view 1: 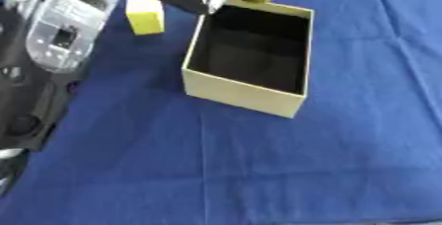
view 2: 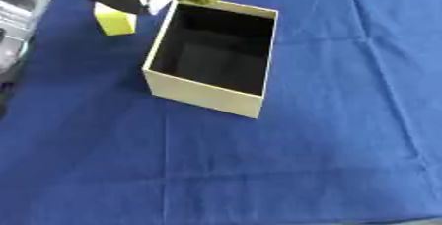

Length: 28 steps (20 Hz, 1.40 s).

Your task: Pick up objects on the table and place them in the box.

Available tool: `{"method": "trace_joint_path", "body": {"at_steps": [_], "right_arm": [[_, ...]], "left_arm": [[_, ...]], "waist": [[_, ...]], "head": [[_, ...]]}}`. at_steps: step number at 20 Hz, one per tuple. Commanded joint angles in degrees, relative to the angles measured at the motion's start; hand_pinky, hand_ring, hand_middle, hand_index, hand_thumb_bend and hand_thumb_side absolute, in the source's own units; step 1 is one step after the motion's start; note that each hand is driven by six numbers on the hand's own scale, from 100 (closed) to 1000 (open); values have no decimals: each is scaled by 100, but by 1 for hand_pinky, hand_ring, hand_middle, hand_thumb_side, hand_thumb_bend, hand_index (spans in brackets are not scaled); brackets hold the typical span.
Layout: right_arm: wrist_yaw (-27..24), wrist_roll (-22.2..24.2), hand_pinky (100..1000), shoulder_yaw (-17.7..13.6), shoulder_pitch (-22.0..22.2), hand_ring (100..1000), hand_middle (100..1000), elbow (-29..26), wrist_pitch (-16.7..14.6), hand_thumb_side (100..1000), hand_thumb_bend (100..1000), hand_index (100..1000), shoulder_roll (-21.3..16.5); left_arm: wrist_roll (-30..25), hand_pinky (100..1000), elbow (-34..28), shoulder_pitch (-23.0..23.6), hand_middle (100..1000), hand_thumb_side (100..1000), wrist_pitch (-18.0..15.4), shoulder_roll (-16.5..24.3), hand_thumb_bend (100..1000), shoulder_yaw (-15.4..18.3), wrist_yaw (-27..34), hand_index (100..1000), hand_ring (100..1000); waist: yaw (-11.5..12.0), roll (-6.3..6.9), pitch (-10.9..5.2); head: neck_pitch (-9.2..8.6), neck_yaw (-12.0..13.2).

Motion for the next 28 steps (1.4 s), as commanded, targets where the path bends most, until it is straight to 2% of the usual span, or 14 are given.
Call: {"method": "trace_joint_path", "body": {"at_steps": [1, 6, 12, 16, 19, 21, 23, 25, 28], "right_arm": [[-37, 3, 838, -75, -90, 775, 762, -87, 22, 623, 173, 803, -88], [-45, 23, 838, -65, -80, 774, 761, -87, 23, 625, 172, 803, -53], [-49, 27, 838, -57, -53, 773, 760, -87, -6, 624, 174, 801, -33], [-52, 5, 838, -67, -30, 773, 759, -87, -13, 624, 173, 801, -25], [-53, 5, 838, -72, -11, 772, 759, -87, -12, 624, 173, 800, -33], [-56, 2, 838, -78, 3, 772, 759, -87, -4, 625, 172, 800, -35], [-58, 5, 838, -79, 16, 772, 758, -87, 2, 625, 172, 800, -37], [-60, 8, 839, -80, 25, 772, 758, -87, 7, 625, 171, 800, -40], [-64, 11, 839, -80, 38, 772, 758, -87, 15, 625, 170, 799, -39]], "left_arm": [[176, 595, 255, 22, 544, 206, -55, -328, 100, -88, -363, 731, 578], [330, 592, 802, 187, 545, 214, -159, -618, 100, -168, -511, 730, 577], [494, 596, 1383, 273, 550, 200, -194, -777, 100, -163, -794, 735, 581], [353, 657, 1624, 333, 600, 247, -384, -827, 100, -250, -858, 784, 629], [154, 808, 1718, 376, 783, 339, -542, -828, 275, -268, -920, 914, 805], [69, 855, 1708, 390, 829, 457, -626, -812, 418, -244, -915, 953, 850], [21, 870, 1648, 391, 840, 552, -683, -778, 514, -198, -892, 962, 862], [54, 870, 1573, 393, 844, 584, -677, -742, 556, -129, -887, 969, 865], [151, 866, 1469, 375, 842, 586, -642, -674, 564, -11, -842, 965, 865]], "waist": [[-20, -36, -158], [-34, -41, -141], [-65, -48, -124], [-80, -35, -112], [-80, -24, -107], [-75, -17, -105], [-66, -12, -104], [-59, -11, -104], [-51, -11, -106]], "head": [[-77, 35], [-111, 45], [-91, 42], [-70, 27], [-54, 7], [-47, -19], [-46, -44], [-52, -61], [-50, -79]]}}
